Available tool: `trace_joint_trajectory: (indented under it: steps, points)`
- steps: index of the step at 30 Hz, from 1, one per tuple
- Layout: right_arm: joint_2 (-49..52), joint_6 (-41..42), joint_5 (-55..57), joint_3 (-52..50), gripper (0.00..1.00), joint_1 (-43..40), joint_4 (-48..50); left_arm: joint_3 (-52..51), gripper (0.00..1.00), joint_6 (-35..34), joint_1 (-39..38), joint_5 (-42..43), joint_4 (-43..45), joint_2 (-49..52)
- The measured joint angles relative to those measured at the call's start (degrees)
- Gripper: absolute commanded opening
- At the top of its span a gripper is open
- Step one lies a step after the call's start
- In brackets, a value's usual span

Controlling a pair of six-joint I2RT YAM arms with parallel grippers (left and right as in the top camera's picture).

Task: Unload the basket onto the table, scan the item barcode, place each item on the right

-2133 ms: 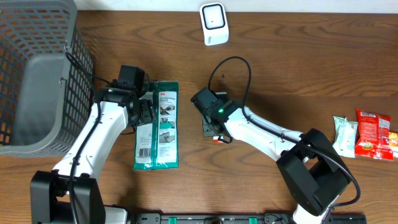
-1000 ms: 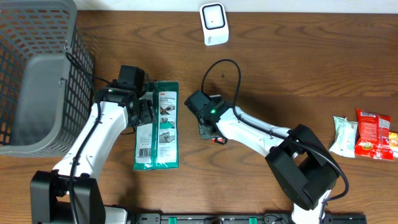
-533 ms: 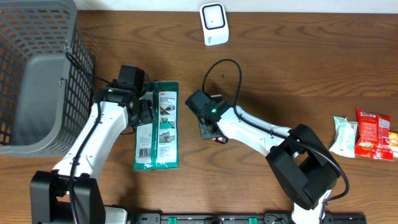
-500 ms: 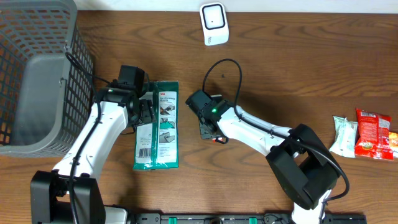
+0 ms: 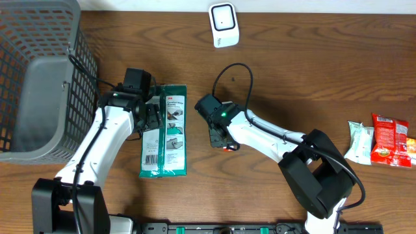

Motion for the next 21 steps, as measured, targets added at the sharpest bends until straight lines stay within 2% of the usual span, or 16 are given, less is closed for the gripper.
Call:
trace_joint_trajectory:
  steps: [1,4,5,13,17,21]
  points:
    - [0.0,0.0,-0.1,0.0,0.25,0.0,-0.2,0.0,0.85,0.0,0.0,0.0,0.0,0.0]
    - [0.0,0.1,-0.3,0.1,0.11,0.0,-0.4,0.0,0.85,0.0,0.0,0.0,0.0,0.0]
    - [0.0,-0.1,-0.4,0.1,0.01,0.0,-0.5,0.0,0.85,0.0,0.0,0.0,0.0,0.0]
    - [0.1,-0.6,-0.9,2.0,0.01,-1.0,-5.2,0.0,0.85,0.0,0.0,0.0,0.0,0.0]
    - [-2.1,-4.2,-5.8,4.1,0.01,-3.5,-5.9,0.0,0.85,0.0,0.0,0.0,0.0,0.0]
    - [-8.7,-8.0,-12.9,4.5,0.01,-7.9,-6.2,0.0,0.85,0.0,0.0,0.0,0.0,0.0]
